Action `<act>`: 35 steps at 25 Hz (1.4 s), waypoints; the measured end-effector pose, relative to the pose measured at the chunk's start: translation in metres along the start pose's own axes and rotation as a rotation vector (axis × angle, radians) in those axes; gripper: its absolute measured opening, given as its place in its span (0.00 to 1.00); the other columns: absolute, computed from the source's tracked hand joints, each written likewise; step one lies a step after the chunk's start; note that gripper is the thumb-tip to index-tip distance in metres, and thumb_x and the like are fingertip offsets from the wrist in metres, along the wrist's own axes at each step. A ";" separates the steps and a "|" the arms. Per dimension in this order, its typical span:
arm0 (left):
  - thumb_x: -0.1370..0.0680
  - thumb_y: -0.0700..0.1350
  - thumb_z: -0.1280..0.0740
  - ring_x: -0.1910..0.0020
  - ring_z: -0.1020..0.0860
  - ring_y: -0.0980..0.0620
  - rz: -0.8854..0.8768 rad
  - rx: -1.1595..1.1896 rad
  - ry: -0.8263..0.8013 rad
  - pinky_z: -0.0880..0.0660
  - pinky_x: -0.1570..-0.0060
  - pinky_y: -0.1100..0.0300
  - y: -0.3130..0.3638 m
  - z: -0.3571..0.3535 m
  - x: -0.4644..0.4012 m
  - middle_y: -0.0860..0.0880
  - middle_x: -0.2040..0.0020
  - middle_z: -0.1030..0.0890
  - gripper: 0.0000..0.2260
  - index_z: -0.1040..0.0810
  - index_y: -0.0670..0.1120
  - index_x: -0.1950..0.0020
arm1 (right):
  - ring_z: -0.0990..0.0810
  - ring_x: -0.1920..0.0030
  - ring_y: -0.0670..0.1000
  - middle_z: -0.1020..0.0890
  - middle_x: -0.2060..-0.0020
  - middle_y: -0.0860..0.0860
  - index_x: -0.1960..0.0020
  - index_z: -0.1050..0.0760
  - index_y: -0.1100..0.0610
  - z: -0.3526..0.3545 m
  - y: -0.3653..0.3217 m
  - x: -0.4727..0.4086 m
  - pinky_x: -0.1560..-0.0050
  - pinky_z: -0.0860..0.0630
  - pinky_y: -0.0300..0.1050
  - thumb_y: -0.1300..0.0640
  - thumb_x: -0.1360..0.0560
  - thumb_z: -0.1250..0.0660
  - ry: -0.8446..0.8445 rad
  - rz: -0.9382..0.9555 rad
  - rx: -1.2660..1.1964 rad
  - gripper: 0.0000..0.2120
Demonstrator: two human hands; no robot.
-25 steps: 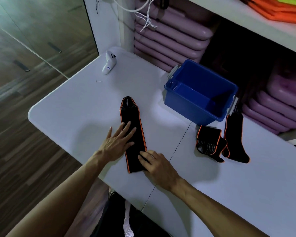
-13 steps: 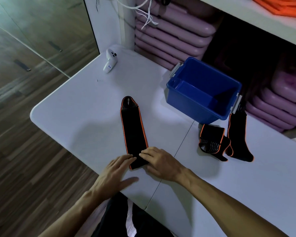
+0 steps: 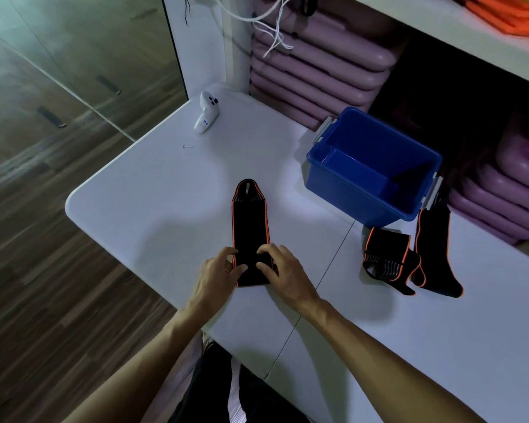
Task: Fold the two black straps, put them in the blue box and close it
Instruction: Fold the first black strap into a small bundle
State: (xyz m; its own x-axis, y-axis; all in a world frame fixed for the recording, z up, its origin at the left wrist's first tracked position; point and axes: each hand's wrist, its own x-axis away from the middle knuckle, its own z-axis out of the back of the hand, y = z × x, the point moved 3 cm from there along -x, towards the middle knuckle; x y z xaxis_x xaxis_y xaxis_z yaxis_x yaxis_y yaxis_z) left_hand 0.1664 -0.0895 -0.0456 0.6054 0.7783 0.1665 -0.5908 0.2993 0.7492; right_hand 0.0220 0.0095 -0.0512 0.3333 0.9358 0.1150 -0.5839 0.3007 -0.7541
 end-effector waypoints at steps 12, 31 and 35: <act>0.19 0.56 0.53 0.23 0.45 0.47 -0.583 -0.689 -0.347 0.38 0.29 0.48 -0.014 0.003 -0.066 0.48 0.22 0.44 0.22 0.40 0.58 0.25 | 0.25 0.44 0.57 0.22 0.39 0.55 0.35 0.23 0.55 -0.011 -0.006 0.023 0.54 0.24 0.49 0.57 0.24 0.30 0.193 0.234 0.512 0.17; 0.21 0.56 0.43 0.43 0.24 0.49 -0.581 -0.295 -0.147 0.29 0.44 0.62 -0.015 0.007 0.004 0.46 0.41 0.22 0.22 0.26 0.43 0.35 | 0.26 0.36 0.56 0.23 0.35 0.55 0.29 0.29 0.56 -0.005 0.001 0.015 0.44 0.23 0.54 0.54 0.22 0.37 -0.014 0.251 0.355 0.22; 0.22 0.54 0.39 0.54 0.19 0.51 -0.369 -0.099 -0.181 0.25 0.55 0.63 -0.011 0.019 -0.018 0.48 0.49 0.17 0.19 0.27 0.46 0.35 | 0.24 0.39 0.53 0.21 0.38 0.54 0.28 0.31 0.54 0.007 -0.006 -0.004 0.40 0.27 0.46 0.54 0.19 0.37 -0.069 0.047 0.075 0.20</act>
State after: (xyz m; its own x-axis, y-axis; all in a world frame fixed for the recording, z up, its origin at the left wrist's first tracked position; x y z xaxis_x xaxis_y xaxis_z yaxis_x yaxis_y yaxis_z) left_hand 0.1721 -0.1175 -0.0441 0.8646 0.5022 0.0145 -0.3597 0.5986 0.7157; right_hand 0.0192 0.0048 -0.0423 0.2540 0.9589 0.1268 -0.6525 0.2666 -0.7094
